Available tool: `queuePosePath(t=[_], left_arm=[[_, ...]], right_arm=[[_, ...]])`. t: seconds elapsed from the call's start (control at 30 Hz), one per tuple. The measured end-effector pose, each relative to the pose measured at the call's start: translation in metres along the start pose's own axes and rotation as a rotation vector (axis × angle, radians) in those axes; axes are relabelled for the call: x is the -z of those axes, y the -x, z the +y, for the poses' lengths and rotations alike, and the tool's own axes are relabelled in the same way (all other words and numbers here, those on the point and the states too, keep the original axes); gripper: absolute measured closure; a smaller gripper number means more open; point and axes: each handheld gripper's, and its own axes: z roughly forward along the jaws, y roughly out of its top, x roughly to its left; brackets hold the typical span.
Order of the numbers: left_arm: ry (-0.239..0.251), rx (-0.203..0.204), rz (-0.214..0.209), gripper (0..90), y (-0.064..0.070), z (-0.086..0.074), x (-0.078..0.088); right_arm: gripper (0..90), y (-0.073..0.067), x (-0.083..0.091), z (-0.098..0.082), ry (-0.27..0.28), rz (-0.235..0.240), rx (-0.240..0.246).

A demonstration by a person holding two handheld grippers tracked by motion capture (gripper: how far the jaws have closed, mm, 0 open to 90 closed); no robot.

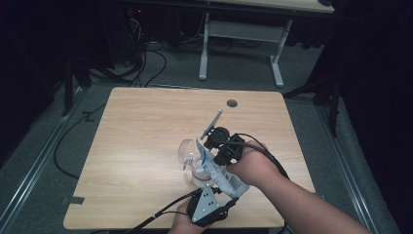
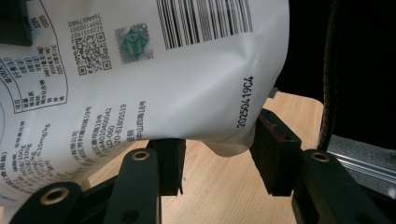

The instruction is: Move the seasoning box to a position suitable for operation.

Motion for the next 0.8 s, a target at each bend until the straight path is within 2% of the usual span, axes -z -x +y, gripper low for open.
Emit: queuePosePath(t=[0.8], left_arm=[[0.006,-0.009,0.002,58.3,-0.0005,0.0030,-0.0012]], right_arm=[[89.9,0.0027,0.0034,-0.0017,0.015,0.009,0.002]])
